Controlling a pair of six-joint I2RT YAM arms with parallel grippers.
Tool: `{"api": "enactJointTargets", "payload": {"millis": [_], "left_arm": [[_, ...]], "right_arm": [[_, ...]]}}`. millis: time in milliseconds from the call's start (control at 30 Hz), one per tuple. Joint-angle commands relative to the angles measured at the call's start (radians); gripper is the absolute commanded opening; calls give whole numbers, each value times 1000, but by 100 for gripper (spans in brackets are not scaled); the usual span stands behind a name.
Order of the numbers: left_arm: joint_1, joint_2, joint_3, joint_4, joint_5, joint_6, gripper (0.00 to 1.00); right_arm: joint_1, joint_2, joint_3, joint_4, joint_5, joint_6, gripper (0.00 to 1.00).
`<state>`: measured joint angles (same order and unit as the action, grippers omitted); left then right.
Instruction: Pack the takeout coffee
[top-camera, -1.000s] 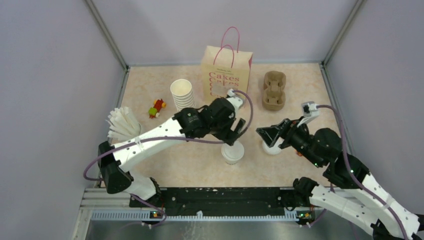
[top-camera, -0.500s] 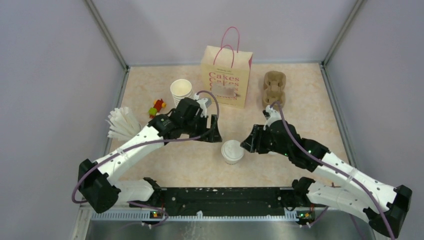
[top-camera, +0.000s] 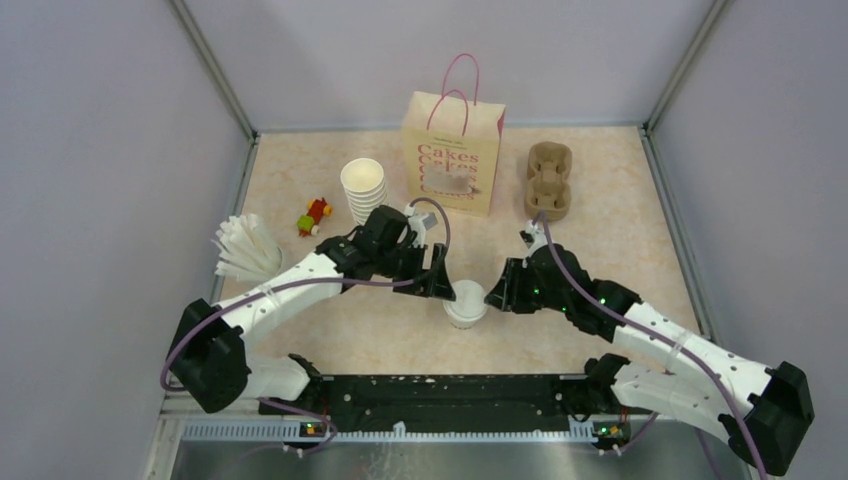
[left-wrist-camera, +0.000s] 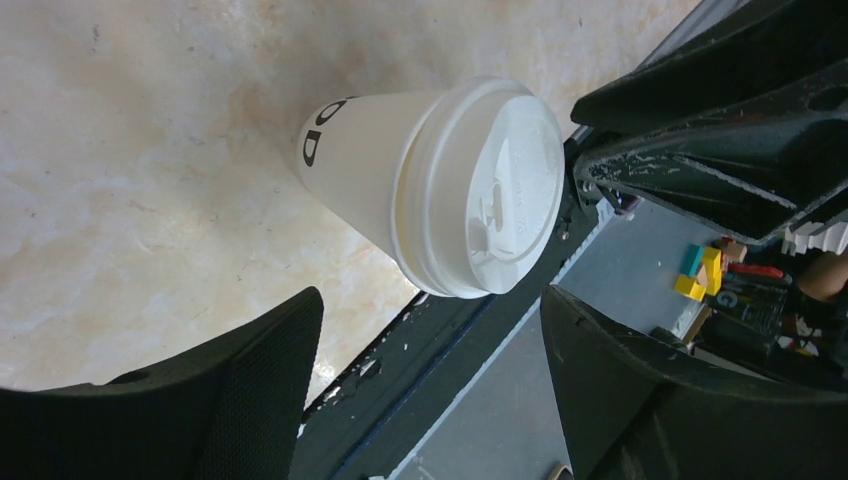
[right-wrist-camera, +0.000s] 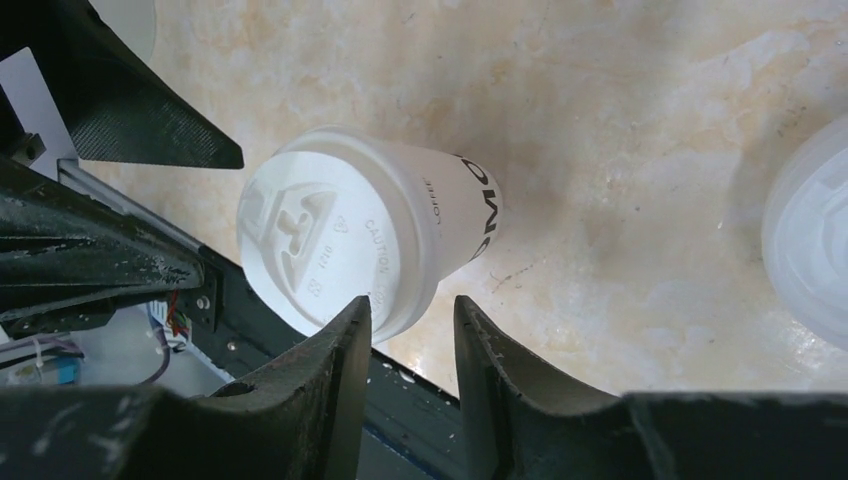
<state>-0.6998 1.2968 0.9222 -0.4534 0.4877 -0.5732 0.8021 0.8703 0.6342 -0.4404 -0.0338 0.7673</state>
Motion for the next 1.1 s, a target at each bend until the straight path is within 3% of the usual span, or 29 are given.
{"api": "enactJointTargets", "payload": {"millis": [0, 900, 1067], "left_arm": [[3, 5, -14, 85, 59, 40, 86], [-23, 126, -6, 145, 23, 101, 79], [-32, 132, 10, 134, 19, 115, 86]], "right_arm": [[-21, -24, -13, 74, -25, -18, 35], [-23, 29, -31, 151, -57, -36, 25], [-23, 29, -35, 158, -64, -28, 24]]}}
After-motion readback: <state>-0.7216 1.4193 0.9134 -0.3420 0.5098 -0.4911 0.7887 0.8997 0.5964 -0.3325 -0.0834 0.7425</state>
